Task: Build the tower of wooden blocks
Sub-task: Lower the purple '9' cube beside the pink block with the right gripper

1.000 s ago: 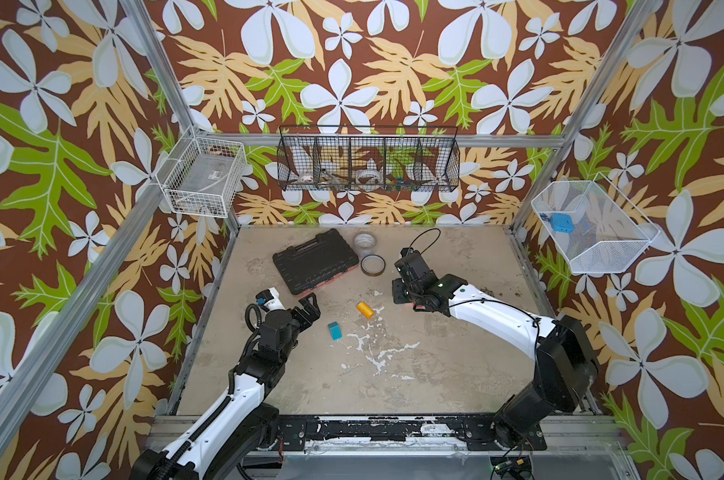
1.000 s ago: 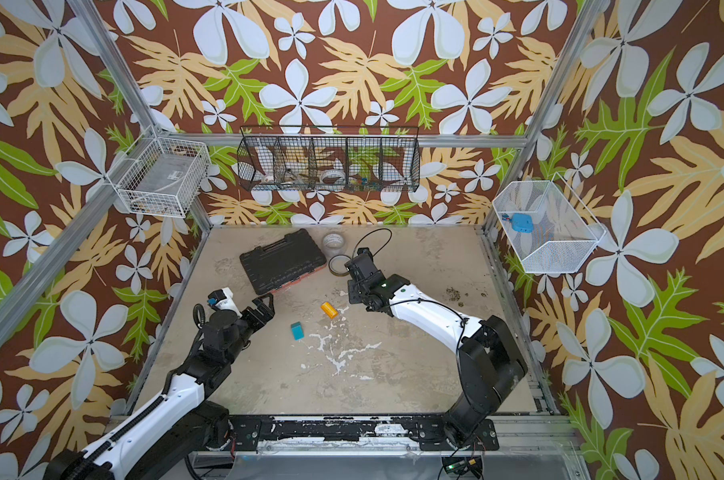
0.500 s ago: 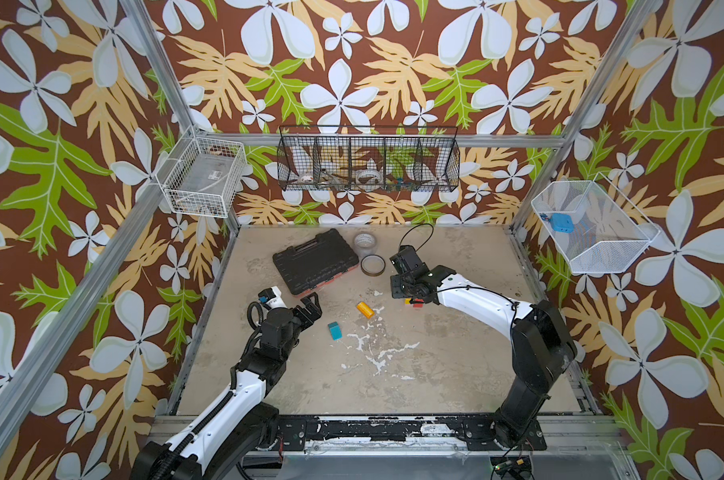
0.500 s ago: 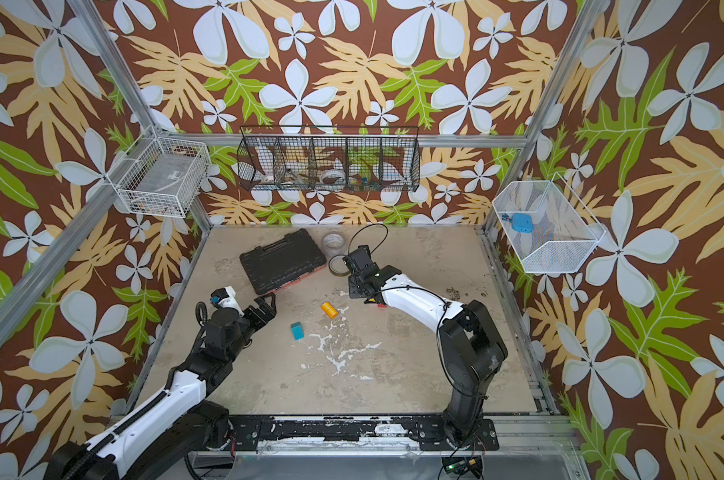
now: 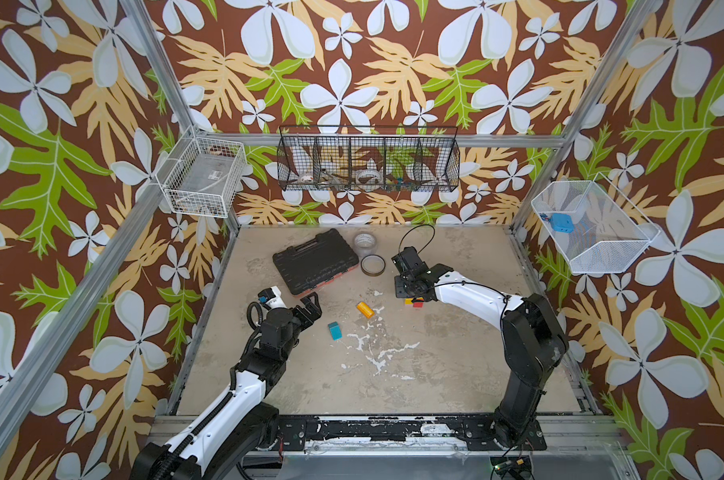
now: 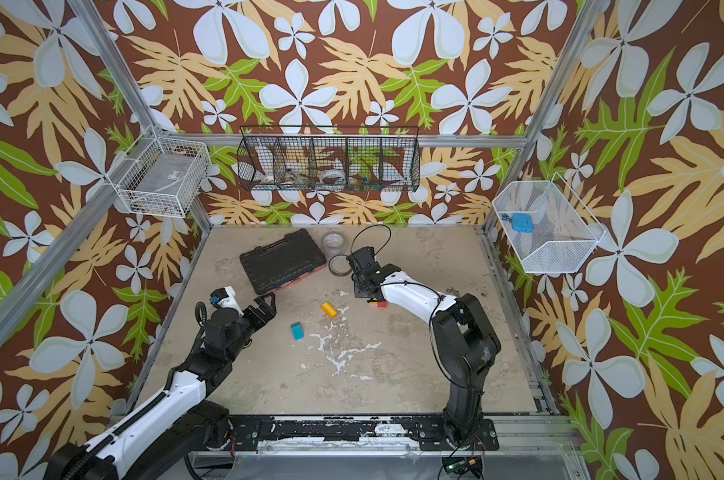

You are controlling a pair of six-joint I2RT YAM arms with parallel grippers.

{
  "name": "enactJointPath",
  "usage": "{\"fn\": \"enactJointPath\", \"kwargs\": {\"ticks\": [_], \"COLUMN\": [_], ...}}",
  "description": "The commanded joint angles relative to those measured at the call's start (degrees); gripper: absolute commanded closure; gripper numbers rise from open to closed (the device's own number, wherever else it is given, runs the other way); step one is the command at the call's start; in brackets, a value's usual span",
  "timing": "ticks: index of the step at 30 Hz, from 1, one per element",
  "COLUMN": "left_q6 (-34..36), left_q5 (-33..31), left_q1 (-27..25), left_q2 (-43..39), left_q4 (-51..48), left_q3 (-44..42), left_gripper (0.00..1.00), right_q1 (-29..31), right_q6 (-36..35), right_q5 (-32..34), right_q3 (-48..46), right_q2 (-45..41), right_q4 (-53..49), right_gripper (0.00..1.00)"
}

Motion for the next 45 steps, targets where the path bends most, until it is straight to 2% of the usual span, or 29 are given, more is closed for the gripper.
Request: {"fn": "enactJointPath", "kwargs": {"ticks": [1, 17, 33, 36, 45], "left_q6": [0.01, 0.01, 0.01, 0.01, -0.06], "left_q5": [-0.40, -0.50, -0.31, -0.31, -0.31], "left_q1": [0.04, -0.02, -0.01, -0.03, 0.02], "left_q2": [0.01, 0.29, 0.16, 0.09, 0.13], "left_q4": [0.64, 0.76, 0.70, 0.62, 0.75], "left_q3": [0.42, 0.36, 0.38, 0.38, 0.36], "left_gripper": [0.00, 0.00, 0.00, 0.00, 0.00], "right_q1": [-0.31, -0.75, -1.02, -1.02, -1.10], "right_q6": [0.32, 0.34, 0.61, 0.53, 0.52], "right_q5": [1.34, 2.04, 1.96, 1.98, 1.89], "right_q3": [0.56, 1.05, 1.09, 1.13, 1.19], "right_q2": [0.63, 2.18, 1.83, 1.74, 1.63], "right_q4": [-0.70, -0.90, -1.20, -1.20, -1.27], "right_gripper": [0.85, 0.82, 0.70, 0.65, 0.64]}}
